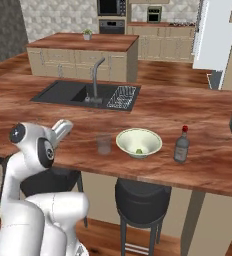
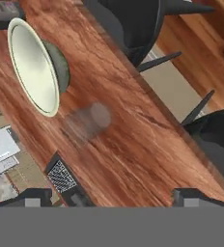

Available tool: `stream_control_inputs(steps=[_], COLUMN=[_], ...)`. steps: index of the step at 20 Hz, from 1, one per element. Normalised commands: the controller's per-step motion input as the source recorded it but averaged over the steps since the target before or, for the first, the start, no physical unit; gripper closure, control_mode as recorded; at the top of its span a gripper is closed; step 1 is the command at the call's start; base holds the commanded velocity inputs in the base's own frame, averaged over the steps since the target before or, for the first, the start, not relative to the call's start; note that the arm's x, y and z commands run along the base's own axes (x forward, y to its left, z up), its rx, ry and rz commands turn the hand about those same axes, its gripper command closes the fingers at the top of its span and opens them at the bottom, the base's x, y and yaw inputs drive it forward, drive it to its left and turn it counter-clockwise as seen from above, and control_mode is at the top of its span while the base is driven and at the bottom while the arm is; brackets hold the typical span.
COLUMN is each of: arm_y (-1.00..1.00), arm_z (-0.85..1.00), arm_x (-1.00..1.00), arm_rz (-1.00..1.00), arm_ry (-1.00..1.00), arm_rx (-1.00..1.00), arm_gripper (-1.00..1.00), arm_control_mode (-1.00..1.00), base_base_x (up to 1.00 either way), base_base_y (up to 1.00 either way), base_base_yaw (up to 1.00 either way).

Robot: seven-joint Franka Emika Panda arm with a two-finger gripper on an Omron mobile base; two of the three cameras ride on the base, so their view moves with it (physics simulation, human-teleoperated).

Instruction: There is a bowl on the dining counter. Grab a lemon wedge from the fridge and place it in the bowl. Then get the liquor bottle and glass cup from the cabinet and place them next to the bowl.

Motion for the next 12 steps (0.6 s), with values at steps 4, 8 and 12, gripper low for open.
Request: stream_control_inputs(steps=[4, 8, 12], arm_y=[0.76, 0.13, 0.00], arm_z=[0.19, 0.17, 0.86], arm_x=[-0.87, -0.47, -0.29], arm_rz=[0.13, 0.08, 0.00], arm_ry=[-0.03, -0.01, -0.01], arm_rx=[-0.40, -0.20, -0.13], arm_gripper=[-1.00, -1.00, -1.00], arm_control_mode=[-1.00, -1.00, -1.00], base_base_x=[0.00, 0.00, 0.00], base_base_y=[0.00, 0.00, 0.00], base_base_yaw=[0.00, 0.00, 0.00])
